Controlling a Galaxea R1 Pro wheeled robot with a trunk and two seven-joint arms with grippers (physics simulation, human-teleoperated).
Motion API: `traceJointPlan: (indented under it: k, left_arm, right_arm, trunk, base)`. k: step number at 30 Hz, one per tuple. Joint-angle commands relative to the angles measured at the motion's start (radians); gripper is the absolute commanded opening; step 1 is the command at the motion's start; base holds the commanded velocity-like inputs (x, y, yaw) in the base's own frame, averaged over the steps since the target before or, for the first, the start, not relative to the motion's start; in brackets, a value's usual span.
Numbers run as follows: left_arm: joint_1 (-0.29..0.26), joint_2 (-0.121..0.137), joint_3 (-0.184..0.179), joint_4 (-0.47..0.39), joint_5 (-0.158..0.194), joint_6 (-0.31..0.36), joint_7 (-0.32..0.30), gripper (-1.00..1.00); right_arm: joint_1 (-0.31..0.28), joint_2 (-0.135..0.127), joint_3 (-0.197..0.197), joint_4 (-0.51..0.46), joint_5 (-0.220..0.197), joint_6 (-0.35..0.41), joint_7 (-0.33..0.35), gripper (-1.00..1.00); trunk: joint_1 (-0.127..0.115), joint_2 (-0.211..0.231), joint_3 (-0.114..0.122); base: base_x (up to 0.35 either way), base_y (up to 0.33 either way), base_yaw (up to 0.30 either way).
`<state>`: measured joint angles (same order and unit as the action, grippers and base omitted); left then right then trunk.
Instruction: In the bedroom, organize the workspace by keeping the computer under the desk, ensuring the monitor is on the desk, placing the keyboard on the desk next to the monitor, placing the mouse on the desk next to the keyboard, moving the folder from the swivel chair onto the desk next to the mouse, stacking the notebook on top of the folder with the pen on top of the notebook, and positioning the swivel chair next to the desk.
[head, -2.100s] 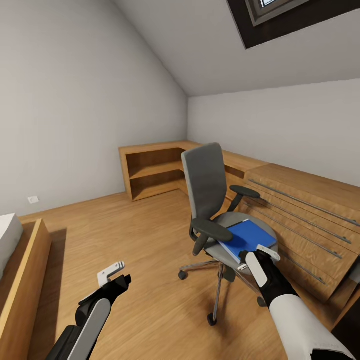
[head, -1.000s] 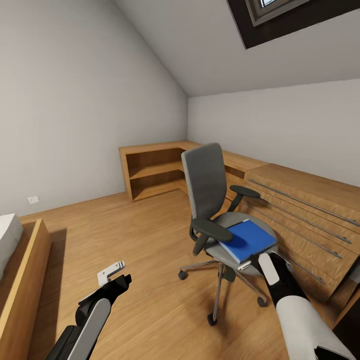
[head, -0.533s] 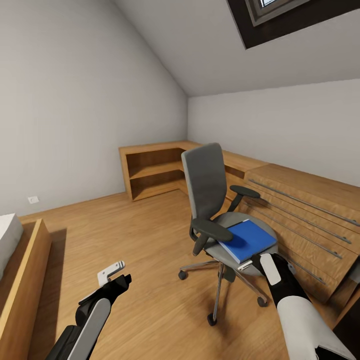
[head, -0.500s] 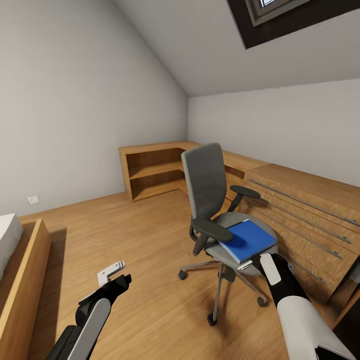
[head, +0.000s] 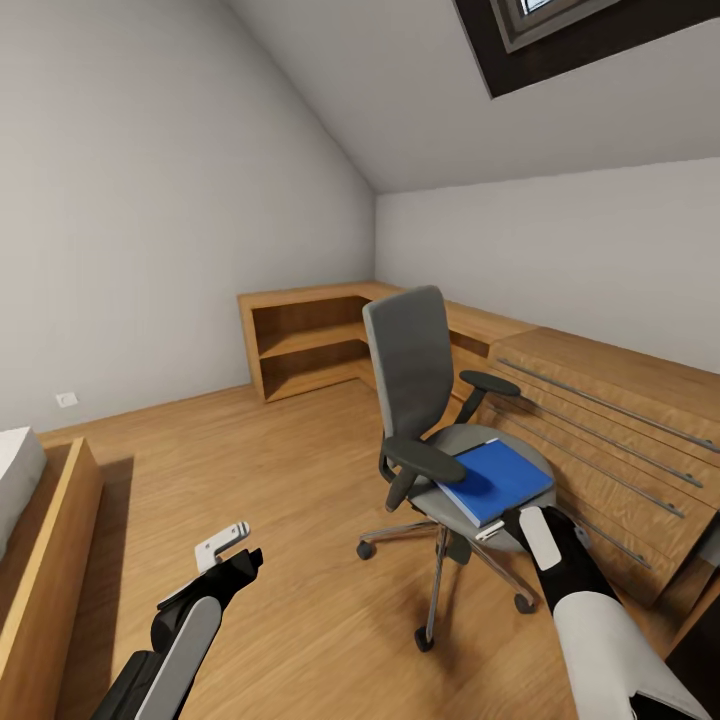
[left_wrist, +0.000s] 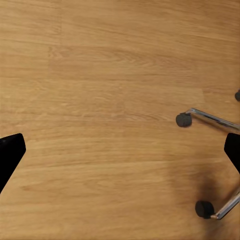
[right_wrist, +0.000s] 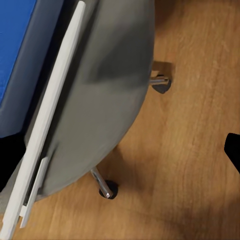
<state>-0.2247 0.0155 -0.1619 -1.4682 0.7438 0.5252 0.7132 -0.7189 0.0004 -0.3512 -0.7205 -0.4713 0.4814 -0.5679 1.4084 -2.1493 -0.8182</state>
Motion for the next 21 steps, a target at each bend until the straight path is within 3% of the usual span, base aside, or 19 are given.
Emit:
traceJointPlan:
  k: [1, 21]
  left_arm:
    - [-0.001, 0.001, -0.002, -0.001, 0.008, 0.001, 0.009, 1.00]
    - [-0.001, 0.003, -0.002, 0.002, 0.008, 0.000, 0.009, 1.00]
  right_arm:
    - [0.000, 0.000, 0.000, -0.002, -0.009, 0.003, -0.007, 1.00]
    - [0.000, 0.026, 0.001, -0.025, -0.009, 0.043, -0.007, 1.00]
  trunk:
    - [0.000, 0.000, -0.001]
    - [0.000, 0.000, -0.001]
  base:
    - [0.000, 0.000, 0.000]
    - [-0.018, 0.011, 0.000]
